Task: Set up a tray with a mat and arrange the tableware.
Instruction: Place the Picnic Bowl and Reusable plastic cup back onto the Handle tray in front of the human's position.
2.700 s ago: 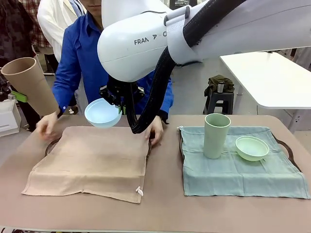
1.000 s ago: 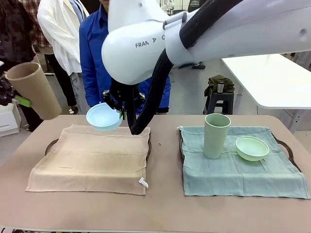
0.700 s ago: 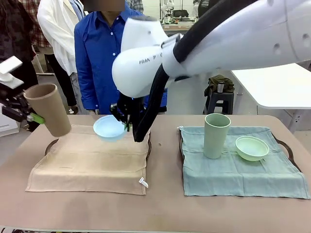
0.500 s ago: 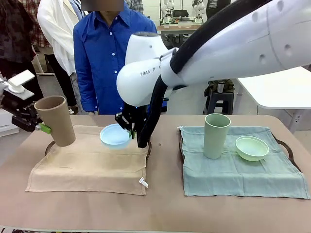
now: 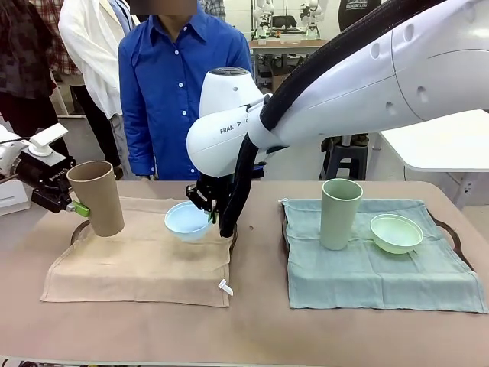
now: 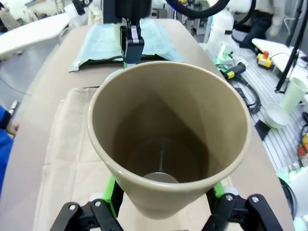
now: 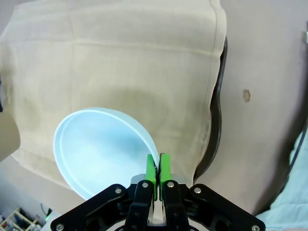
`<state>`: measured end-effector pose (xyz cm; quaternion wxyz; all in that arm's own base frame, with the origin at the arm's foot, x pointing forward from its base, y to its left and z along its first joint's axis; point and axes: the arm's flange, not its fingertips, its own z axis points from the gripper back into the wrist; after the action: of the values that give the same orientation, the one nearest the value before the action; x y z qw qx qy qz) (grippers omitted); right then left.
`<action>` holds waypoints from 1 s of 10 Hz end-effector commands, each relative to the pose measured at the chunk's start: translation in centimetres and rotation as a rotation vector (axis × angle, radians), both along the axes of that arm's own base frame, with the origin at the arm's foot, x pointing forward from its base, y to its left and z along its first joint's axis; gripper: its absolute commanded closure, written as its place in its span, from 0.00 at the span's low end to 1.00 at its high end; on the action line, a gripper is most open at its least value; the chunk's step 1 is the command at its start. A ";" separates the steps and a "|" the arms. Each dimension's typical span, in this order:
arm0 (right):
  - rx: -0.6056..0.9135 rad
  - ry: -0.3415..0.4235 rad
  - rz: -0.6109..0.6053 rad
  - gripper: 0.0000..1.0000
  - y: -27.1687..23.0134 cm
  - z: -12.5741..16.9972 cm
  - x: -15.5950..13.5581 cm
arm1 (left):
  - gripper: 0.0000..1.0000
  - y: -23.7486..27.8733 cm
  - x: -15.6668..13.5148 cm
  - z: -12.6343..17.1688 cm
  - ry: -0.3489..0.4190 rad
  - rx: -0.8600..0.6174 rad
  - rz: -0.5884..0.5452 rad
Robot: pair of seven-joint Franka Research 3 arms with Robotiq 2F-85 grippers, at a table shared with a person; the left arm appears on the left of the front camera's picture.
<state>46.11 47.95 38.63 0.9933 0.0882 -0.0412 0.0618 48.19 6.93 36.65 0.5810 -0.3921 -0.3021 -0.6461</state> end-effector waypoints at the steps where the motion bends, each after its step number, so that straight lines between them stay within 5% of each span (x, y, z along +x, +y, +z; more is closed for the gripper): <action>1: 0.002 0.009 -0.001 0.96 -0.2 0.0 -0.3 | 0.15 0.0 -0.4 0.1 0.002 -0.001 -0.001; 10: 0.030 -0.052 0.071 0.96 0.1 -3.0 1.1 | 0.15 -0.6 2.0 -3.7 -0.097 -0.032 -0.068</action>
<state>47.06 48.22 36.31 0.9895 0.1007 -0.0517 0.0905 49.74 6.41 33.04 0.5453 -0.3929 -0.3227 -0.6665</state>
